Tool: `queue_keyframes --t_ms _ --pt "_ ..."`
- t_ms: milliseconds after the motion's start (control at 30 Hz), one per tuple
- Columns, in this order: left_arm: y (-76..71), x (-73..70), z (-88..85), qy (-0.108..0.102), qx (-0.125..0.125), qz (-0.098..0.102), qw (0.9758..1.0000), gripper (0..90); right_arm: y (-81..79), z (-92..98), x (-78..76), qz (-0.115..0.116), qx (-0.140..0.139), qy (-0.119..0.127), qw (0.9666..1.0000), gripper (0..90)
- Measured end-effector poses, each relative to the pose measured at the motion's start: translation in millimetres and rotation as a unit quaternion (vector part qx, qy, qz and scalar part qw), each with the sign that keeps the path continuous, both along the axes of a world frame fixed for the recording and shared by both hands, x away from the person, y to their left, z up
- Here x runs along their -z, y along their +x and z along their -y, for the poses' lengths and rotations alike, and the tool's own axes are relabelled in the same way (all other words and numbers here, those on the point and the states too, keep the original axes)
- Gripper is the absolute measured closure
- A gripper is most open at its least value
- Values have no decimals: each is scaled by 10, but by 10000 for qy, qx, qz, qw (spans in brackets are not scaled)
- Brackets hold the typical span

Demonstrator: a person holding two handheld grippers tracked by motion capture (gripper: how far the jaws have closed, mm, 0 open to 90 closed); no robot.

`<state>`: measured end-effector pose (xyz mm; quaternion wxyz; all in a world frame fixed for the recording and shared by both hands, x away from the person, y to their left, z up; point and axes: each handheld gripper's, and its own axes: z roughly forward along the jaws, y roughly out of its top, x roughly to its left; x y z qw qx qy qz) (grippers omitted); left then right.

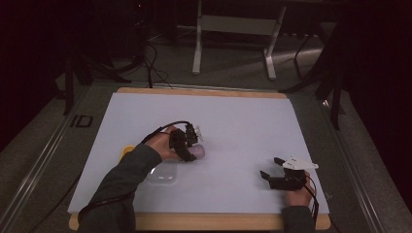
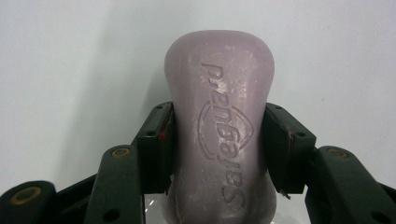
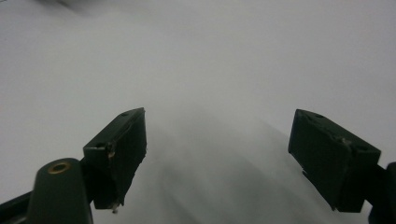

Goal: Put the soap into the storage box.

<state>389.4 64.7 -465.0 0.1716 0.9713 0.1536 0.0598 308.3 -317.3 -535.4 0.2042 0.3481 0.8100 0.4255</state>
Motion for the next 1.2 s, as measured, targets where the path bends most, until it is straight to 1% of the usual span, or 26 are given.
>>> queue_keyframes --t_ms 133,200,267,300,433,533,667,733,867,933,1100,1200 --pt "-38 -46 -37 -46 -8 99 9999 490 0 -1 0 1 -1 -1 10000 189" --pt "-52 -61 -51 -44 -19 103 9999 490 -1 -1 0 4 1 1 10000 189" --pt "-62 -71 -70 -94 13 52 9999 490 -1 -1 1 9 3 0 10000 189" --pt "-67 -73 -77 -106 15 58 9999 490 -1 -2 1 14 4 1 10000 189" --pt "-88 -82 -117 -101 -41 39 9999 490 -3 -2 1 13 6 2 10000 189" --pt "-110 -91 -159 -192 -98 5 9998 490 -3 -2 0 17 8 3 10000 189" --pt "-156 -112 -188 -154 -146 12 9998 490 -2 -1 0 28 6 1 10000 189" --pt "-168 -126 -203 -141 -203 -9 9997 490 -2 -1 1 29 8 0 10000 189" --pt "-192 -152 -239 -186 -326 4 9993 490 -2 -1 0 29 11 0 10000 189" --pt "-197 -158 -251 -182 -339 -6 9993 490 -3 1 0 28 15 6 10000 189" --pt "-205 -172 -290 -174 -496 -51 9986 490 -3 2 0 25 17 12 10000 189" --pt "-207 -184 -311 -155 -592 -34 9981 490 -2 2 0 25 15 13 10000 189"
